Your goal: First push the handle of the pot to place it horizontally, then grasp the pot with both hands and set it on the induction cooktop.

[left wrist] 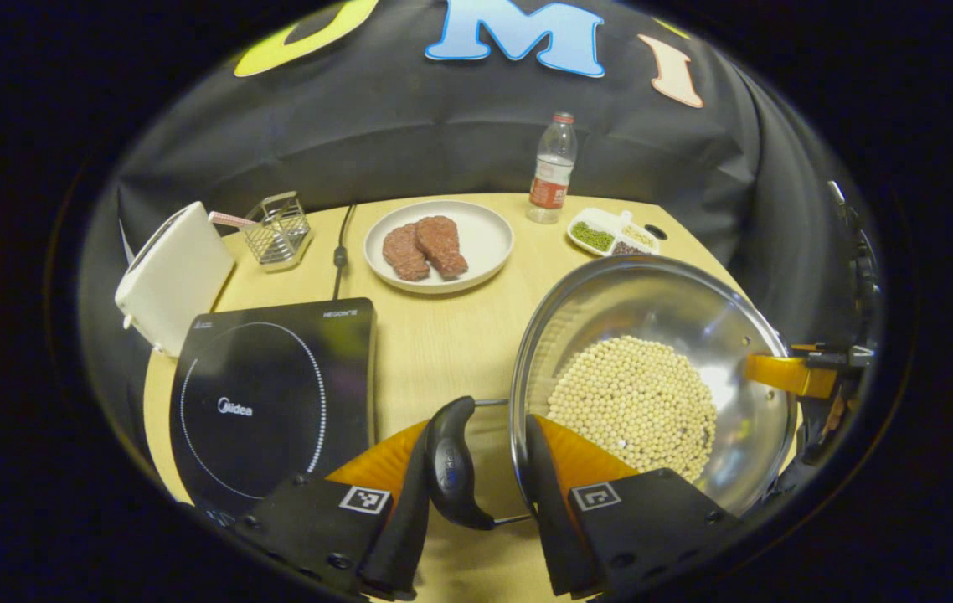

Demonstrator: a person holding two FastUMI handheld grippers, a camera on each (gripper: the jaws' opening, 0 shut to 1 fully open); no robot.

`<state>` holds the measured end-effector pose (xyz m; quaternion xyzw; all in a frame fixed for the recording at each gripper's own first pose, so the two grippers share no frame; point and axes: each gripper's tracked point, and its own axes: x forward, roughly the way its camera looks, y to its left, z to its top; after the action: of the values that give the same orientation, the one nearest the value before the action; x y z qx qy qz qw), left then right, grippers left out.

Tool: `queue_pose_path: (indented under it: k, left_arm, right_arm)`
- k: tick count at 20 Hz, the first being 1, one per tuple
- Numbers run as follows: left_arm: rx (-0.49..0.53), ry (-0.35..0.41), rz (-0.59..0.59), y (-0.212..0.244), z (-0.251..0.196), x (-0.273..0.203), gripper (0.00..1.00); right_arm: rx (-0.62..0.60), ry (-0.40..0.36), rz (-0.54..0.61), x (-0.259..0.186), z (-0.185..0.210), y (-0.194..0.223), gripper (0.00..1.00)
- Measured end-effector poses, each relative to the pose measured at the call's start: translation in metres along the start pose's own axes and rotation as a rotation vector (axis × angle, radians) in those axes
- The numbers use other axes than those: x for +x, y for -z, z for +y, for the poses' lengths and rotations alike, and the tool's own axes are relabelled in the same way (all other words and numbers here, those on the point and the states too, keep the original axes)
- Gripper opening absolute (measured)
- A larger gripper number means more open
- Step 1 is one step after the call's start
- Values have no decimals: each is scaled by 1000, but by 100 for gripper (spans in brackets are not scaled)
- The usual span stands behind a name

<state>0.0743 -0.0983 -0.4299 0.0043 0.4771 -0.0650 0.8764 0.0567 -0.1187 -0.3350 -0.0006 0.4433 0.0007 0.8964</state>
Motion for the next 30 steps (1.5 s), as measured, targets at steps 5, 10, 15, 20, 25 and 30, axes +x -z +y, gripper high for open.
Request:
queue_pose_path:
  k: [5, 10, 15, 20, 25, 30]
  left_arm:
    - [6, -9, -3, -6, -2, -3, 61]
    - [-8, -15, -3, 1, -6, 1, 64]
    - [-18, -22, -7, 2, -7, 0, 64]
    - [-33, -22, -12, 2, -3, -3, 61]
    - [-46, -29, -11, 2, -1, -5, 64]
    - [-67, -38, -5, 5, 1, -10, 67]
  right_arm:
    - [10, -15, 0, -14, 28, 2, 57]
    - [3, -23, -8, -24, 61, 2, 56]
    - [-7, -29, -11, -29, 93, 2, 56]
    - [-19, -30, -19, -32, 125, -2, 57]
    - [-30, -41, -20, -30, 159, -7, 56]
    - [-51, -52, -20, -23, 190, -12, 56]
